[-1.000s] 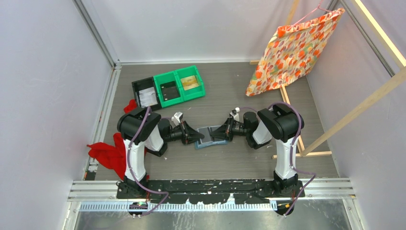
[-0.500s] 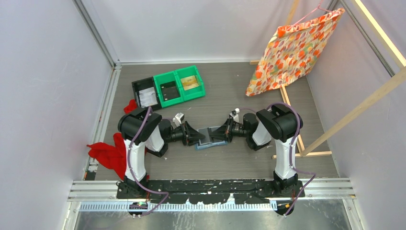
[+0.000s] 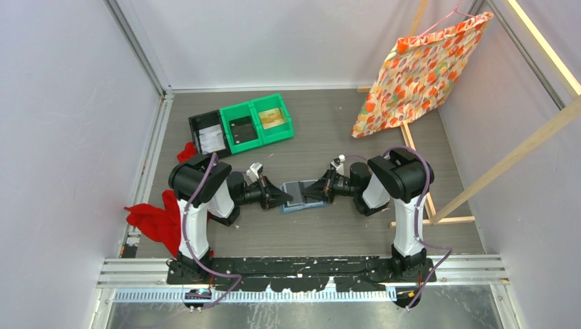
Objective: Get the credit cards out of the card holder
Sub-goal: Remove the credit card from the card holder.
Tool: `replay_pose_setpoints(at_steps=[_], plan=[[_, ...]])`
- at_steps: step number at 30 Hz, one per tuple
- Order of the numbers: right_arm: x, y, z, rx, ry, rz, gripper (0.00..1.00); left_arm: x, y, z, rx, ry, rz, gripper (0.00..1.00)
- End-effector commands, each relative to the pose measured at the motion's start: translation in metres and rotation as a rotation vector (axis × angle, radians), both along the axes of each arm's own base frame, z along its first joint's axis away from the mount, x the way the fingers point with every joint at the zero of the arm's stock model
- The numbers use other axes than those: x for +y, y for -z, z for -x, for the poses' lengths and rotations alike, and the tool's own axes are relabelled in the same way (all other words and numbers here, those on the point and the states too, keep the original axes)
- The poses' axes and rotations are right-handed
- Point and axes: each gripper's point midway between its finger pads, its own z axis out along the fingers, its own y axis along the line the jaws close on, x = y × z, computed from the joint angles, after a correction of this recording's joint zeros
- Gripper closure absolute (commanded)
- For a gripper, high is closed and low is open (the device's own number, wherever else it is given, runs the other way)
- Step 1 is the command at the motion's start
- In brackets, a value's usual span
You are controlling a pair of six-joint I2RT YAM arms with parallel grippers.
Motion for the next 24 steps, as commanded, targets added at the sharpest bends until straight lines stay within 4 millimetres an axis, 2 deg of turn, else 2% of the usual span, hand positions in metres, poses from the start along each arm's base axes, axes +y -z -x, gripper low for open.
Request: replay_pose_setpoints(at_steps=[1, 9, 15, 18, 21, 24], plan=[[-0.002, 0.002, 0.001, 0.038, 0.008, -0.009, 0.99, 0.0, -0.001, -0.002, -0.034, -0.007, 0.001, 0.99], [-0.012, 0.0, -0.002, 0.038, 0.041, -0.04, 0.99, 0.004, 0.002, 0.003, -0.027, -0.009, -0.008, 0.99], [-0.008, -0.009, -0.003, 0.017, 0.012, -0.068, 0.99, 0.003, 0.003, 0.003, -0.025, 0.0, -0.007, 0.99], [-0.006, -0.012, -0.003, 0.011, -0.003, -0.066, 0.72, 0.002, 0.002, 0.002, -0.024, 0.003, -0.003, 0.99], [-0.005, -0.007, -0.002, 0.011, -0.016, -0.029, 0.62, 0.002, 0.002, 0.001, -0.023, 0.002, -0.002, 1.0], [-0.004, 0.006, 0.005, 0.021, -0.045, 0.057, 0.57, 0.001, 0.0, 0.001, -0.028, 0.004, 0.001, 0.99]])
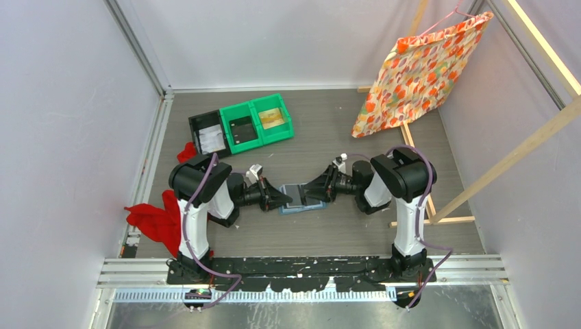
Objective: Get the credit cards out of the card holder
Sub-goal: Remove the credit card from the card holder.
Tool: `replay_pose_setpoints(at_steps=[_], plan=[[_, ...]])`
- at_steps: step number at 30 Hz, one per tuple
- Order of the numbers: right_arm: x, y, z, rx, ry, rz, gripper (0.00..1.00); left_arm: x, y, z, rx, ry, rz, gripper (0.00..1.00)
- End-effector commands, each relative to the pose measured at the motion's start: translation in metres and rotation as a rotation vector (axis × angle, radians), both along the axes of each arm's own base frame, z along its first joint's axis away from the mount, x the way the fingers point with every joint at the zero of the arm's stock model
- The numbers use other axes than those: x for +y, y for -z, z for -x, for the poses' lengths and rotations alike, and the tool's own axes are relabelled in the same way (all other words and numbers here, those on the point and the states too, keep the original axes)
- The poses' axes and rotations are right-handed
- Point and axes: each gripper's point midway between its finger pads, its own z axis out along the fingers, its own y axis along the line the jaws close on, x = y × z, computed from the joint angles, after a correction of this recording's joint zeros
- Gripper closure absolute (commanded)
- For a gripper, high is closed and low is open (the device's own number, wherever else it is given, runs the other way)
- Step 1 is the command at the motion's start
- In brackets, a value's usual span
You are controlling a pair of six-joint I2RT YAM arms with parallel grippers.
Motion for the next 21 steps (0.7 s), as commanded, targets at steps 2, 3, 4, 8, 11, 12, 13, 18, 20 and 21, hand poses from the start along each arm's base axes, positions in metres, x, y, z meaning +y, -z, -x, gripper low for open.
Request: replay_pose_setpoints(at_steps=[2, 3, 4, 8, 11, 12, 13, 18, 20, 21], plan=[[0.001, 0.021, 0.015, 0.034, -0.068, 0.161, 0.55, -0.001, -0.006, -0.002, -0.042, 0.01, 0.014, 0.99], [0.0, 0.023, 0.015, 0.032, -0.074, 0.188, 0.54, -0.001, -0.007, -0.002, -0.047, 0.01, 0.016, 0.99], [-0.001, 0.024, 0.015, 0.028, -0.075, 0.207, 0.53, -0.001, -0.009, -0.002, -0.054, 0.012, 0.018, 0.99], [-0.001, 0.023, 0.016, 0.019, -0.093, 0.233, 0.51, -0.003, -0.018, -0.003, -0.08, 0.021, 0.033, 0.99], [0.006, 0.018, 0.02, 0.019, -0.14, 0.192, 0.51, -0.004, -0.02, -0.004, -0.083, 0.031, 0.04, 1.0], [0.008, 0.015, 0.021, 0.016, -0.151, 0.171, 0.52, -0.004, -0.02, -0.004, -0.081, 0.033, 0.041, 0.99], [0.011, 0.011, 0.022, 0.013, -0.158, 0.144, 0.52, -0.004, -0.02, -0.004, -0.081, 0.035, 0.041, 1.0], [0.018, -0.006, 0.018, 0.016, -0.146, 0.024, 0.55, -0.004, -0.018, -0.002, -0.074, 0.038, 0.04, 1.0], [0.02, -0.01, 0.015, 0.008, -0.138, -0.012, 0.58, -0.004, -0.018, -0.002, -0.075, 0.039, 0.039, 0.99], [0.02, -0.01, 0.015, 0.019, -0.132, -0.017, 0.6, -0.004, -0.018, -0.002, -0.075, 0.039, 0.039, 0.99]])
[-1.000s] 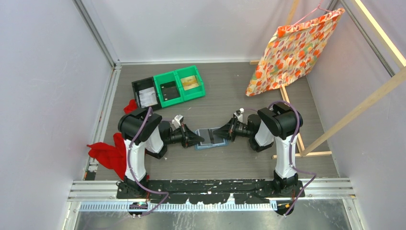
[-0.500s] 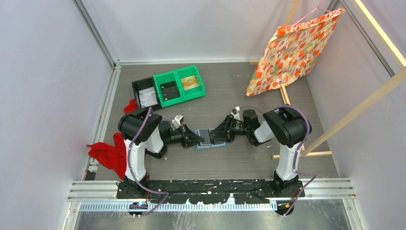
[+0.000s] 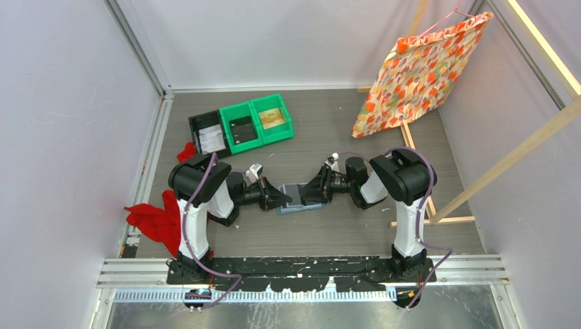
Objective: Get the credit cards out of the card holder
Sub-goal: Remove the credit card from the card holder.
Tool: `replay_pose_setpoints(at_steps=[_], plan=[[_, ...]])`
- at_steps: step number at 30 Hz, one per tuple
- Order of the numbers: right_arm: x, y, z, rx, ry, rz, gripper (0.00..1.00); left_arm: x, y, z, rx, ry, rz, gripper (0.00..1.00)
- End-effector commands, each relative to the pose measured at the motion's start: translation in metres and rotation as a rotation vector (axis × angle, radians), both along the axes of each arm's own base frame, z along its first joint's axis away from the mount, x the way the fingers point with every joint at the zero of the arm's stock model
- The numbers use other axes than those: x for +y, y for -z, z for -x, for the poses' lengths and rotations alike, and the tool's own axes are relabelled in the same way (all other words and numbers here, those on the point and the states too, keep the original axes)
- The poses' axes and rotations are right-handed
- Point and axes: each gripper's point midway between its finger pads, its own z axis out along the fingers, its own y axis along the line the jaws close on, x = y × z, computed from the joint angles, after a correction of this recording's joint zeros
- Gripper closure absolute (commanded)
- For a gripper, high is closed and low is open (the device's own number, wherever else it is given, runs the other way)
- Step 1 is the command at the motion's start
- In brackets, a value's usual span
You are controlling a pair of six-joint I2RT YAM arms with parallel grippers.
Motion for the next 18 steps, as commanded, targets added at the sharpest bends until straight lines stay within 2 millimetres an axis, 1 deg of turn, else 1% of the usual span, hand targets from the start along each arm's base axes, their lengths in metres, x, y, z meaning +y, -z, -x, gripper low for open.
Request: replay_pose_setpoints(at_steps=[1, 4, 7, 18], plan=[[0.0046, -0.0124, -0.0007, 0.014, 0.01, -0.089, 0.62, -0.0031, -0.0182, -0.0024, -0.067, 0.024, 0.041, 0.99], [0.0042, -0.0103, -0.0022, 0.016, 0.026, -0.091, 0.74, -0.0029, -0.0172, -0.0016, -0.065, 0.025, 0.039, 0.99], [0.0036, -0.0074, -0.0033, 0.023, 0.037, -0.086, 0.8, -0.0028, -0.0181, -0.0016, -0.069, 0.027, 0.04, 0.99], [0.0062, -0.0117, -0.0025, 0.021, 0.018, -0.114, 0.81, -0.0033, -0.0198, -0.0021, -0.078, 0.028, 0.042, 1.0]])
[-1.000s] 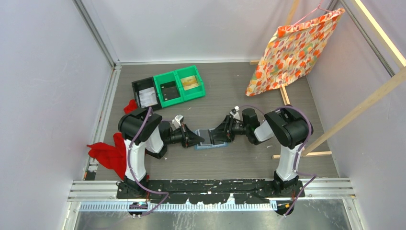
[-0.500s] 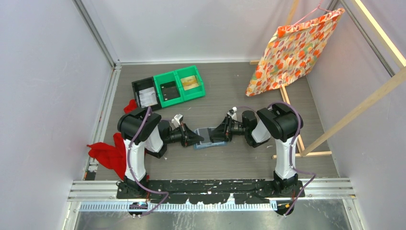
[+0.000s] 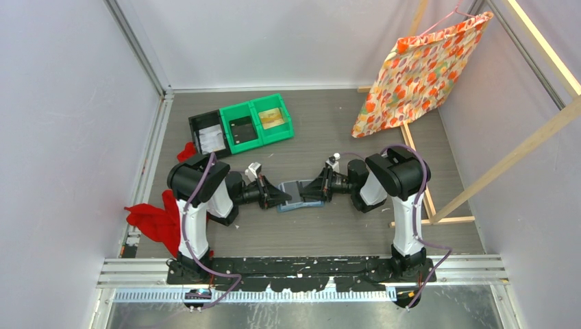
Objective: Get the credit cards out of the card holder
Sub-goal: Remove the credit card from the card holder.
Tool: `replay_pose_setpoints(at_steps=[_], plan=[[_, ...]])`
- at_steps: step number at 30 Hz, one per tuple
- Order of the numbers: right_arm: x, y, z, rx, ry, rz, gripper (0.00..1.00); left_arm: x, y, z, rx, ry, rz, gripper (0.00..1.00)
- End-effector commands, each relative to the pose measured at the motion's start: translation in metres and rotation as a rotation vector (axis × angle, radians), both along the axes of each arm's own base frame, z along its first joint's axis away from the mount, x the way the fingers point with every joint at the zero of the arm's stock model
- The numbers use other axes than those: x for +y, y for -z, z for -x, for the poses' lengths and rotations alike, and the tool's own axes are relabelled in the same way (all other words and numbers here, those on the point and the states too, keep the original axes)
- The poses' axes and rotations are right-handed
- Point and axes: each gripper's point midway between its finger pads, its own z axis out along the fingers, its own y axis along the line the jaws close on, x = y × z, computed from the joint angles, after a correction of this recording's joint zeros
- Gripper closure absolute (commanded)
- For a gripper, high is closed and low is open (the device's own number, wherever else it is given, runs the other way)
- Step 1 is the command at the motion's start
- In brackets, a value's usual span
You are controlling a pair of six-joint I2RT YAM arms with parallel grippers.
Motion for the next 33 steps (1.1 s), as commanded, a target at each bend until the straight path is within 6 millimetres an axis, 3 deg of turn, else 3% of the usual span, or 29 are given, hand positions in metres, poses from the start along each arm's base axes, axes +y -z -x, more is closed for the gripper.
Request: replay_pose_setpoints(at_steps=[1, 4, 9, 13, 15, 21, 33], plan=[[0.006, -0.009, 0.004, 0.035, -0.023, -0.041, 0.81, -0.006, -0.015, 0.002, -0.073, 0.038, 0.028, 0.99], [0.007, -0.011, 0.006, 0.031, -0.035, -0.045, 0.76, -0.006, -0.016, 0.002, -0.075, 0.037, 0.028, 0.99], [0.01, -0.01, 0.007, 0.033, -0.04, -0.045, 0.8, -0.006, -0.016, 0.002, -0.075, 0.037, 0.028, 0.99], [0.012, -0.01, 0.007, 0.029, -0.044, -0.046, 0.99, -0.006, -0.017, 0.003, -0.078, 0.039, 0.029, 0.99], [0.011, -0.01, 0.007, 0.026, -0.04, -0.046, 0.99, -0.006, -0.017, 0.003, -0.079, 0.039, 0.03, 1.0], [0.009, -0.001, 0.007, 0.043, -0.012, -0.019, 0.99, -0.003, -0.013, 0.004, -0.05, 0.02, 0.023, 0.78], [-0.005, 0.013, 0.003, 0.078, 0.042, 0.007, 0.99, 0.002, -0.012, 0.002, -0.043, -0.006, 0.016, 0.75]])
